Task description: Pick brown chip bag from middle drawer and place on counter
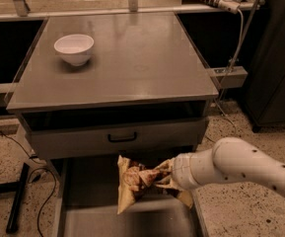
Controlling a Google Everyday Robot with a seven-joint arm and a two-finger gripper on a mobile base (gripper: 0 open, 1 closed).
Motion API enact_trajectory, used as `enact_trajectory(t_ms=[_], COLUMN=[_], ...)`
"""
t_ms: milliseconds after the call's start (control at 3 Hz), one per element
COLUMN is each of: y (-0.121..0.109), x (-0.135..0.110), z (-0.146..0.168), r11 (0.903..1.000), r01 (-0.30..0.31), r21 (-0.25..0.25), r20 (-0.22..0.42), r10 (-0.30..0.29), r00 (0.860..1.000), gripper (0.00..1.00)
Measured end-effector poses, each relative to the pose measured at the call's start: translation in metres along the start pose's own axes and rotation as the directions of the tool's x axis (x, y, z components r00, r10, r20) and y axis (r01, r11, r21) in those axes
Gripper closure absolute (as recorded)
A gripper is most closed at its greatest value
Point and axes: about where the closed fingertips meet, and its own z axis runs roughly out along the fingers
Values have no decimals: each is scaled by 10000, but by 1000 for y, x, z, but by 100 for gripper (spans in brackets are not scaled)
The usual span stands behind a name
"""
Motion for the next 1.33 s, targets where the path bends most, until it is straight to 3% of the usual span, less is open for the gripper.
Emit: enact_trajectory(t_ms=[333,667,1000,1333], y=[-24,-24,-35,-62], x=[-20,-20,-39,-82], z=[-63,-63,-87,-138], r11=[9979,9979,9949,9780], r01=[320,321,724,1648], r21=[571,571,700,1281], r20=[-460,-460,-562,-975], r10=[-294,-294,-685,-1530], r00=[9985,9985,9961,9834], gripper=[100,100,100,100])
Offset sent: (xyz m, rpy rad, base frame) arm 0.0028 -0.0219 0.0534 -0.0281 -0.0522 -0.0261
